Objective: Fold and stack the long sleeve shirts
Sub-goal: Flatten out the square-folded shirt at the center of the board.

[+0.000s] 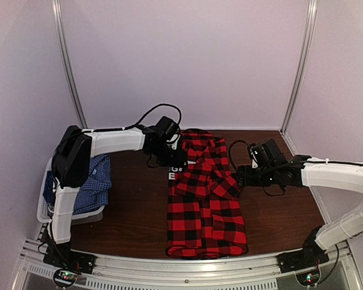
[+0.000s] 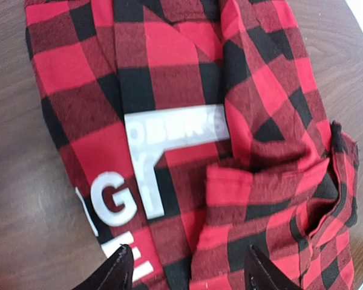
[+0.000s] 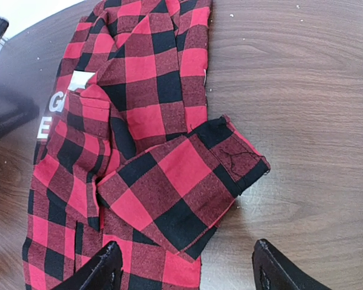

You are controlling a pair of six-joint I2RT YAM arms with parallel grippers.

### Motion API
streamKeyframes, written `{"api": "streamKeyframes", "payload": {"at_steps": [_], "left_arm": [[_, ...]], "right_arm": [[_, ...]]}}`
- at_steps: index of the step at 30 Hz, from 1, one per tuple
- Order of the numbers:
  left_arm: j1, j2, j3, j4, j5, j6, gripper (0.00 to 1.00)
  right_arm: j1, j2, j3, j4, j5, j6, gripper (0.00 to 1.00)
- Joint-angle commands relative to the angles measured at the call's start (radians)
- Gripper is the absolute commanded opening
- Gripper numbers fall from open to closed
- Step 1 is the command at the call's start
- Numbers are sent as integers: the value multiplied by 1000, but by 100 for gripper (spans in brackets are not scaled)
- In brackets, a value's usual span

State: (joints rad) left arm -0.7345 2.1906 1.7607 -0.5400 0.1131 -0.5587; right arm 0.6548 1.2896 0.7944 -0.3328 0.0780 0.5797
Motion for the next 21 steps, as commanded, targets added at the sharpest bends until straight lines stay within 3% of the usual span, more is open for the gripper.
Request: {"api": "streamKeyframes", "payload": {"at_steps": [1,11,21], "left_arm": [[18,64,85,75,105,46,63],[17,116,64,167,249,-7,57],[17,117,64,174,274,2,45]], "right_arm": [[-10,50,22,81,-5,-35,75],[-21,135,60,100,-11,-72,75],[-27,227,82,143,-53,-76,74]]}}
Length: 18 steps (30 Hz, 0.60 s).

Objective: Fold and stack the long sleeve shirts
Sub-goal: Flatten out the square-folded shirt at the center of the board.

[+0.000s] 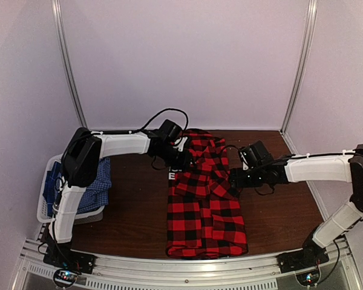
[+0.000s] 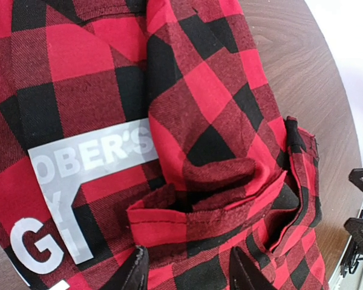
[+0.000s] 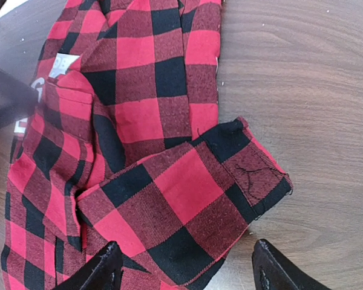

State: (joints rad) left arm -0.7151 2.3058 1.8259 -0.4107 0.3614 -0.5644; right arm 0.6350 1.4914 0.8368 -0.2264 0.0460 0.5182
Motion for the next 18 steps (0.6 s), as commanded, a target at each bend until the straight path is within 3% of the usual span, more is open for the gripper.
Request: {"api": "streamKeyframes", "payload": {"at_steps": [1,7,12,18], "left_arm": [[-3,3,-1,45,26,10,43],[-3,18,11,30,-7,22,40],[-3,22,19,22,-78,25,45],[-4,59,52,29,-32,21,50]], "right_arm": [[-8,33,44,39,-24,-16,74],[-8,69,65,42,-34,-26,74],[-8,78,66,40,-34,-35,75],[-8,83,59,39,-30,-44,75]]}}
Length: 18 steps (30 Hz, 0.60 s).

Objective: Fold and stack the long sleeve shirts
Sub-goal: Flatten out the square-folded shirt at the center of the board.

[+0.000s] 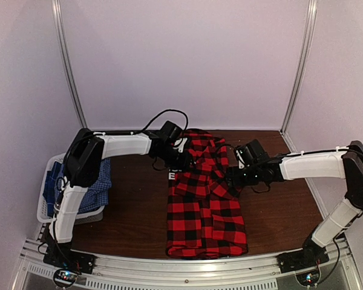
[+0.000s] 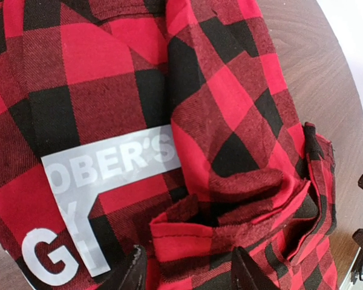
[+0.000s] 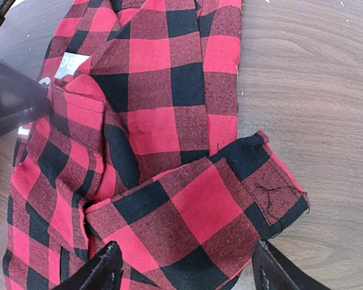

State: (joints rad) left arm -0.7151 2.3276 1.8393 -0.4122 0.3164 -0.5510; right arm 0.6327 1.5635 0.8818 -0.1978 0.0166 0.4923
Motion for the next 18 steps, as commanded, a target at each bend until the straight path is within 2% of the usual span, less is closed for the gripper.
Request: {"api": "streamKeyframes", "payload": {"at_steps": [1,6,14,18], "left_arm": [[-6,41,42,32,22,6,51],[-13,48,42,52,64,-7,50],[-17,-29,10,54,31,-21,34],[-16,-71,-22,53,10,-20,20]], "right_arm": [[-6,12,13,13,0,-18,75],[-6,14,8,17,-1,-21,75],[-5,23,0,27,-2,-21,75],[-6,34,-3,37,-7,-18,75]]}}
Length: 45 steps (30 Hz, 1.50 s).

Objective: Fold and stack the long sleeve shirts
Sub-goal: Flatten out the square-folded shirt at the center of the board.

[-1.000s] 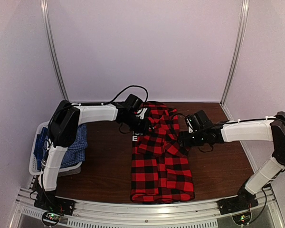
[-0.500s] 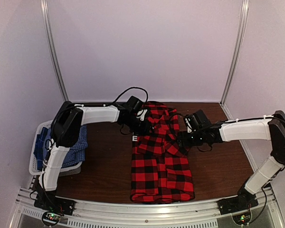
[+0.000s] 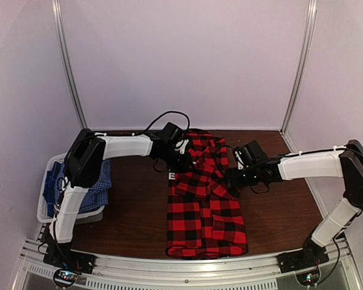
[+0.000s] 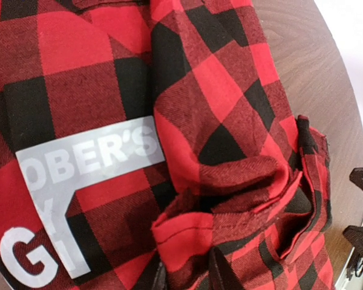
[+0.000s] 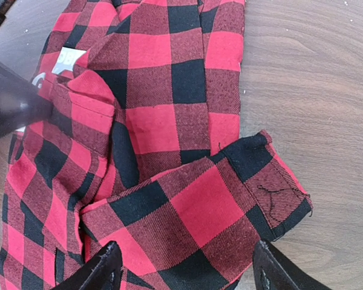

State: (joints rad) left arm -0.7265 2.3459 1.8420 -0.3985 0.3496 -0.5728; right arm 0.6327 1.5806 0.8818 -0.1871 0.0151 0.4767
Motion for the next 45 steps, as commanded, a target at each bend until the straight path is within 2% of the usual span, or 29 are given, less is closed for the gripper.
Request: {"api": "streamKeyframes", "payload": {"at_steps": [1,8,13,25,32,36,45], "left_arm": [[-5,-98,-31,40,-26,1,17],[-5,-160,-83,40,-60,1,0],[-5,-199,-109,33,-102,-5,0],[14,-318,-162,-72,-373,-87,0],[22,-352,-207,-76,-392,-97,0],[23,-364,-220,-76,-401,-103,0],[46,-400,-254,-84,-430,-113,0]], "right_arm": [[-5,20,-3,29,-7,-3,75],[-6,50,9,34,-13,-15,76],[-3,77,36,32,-12,-37,79],[115,150,161,-41,79,-138,82],[178,227,227,-75,112,-174,80],[182,267,246,-103,189,-149,74],[173,219,191,-58,205,-113,70]]}}
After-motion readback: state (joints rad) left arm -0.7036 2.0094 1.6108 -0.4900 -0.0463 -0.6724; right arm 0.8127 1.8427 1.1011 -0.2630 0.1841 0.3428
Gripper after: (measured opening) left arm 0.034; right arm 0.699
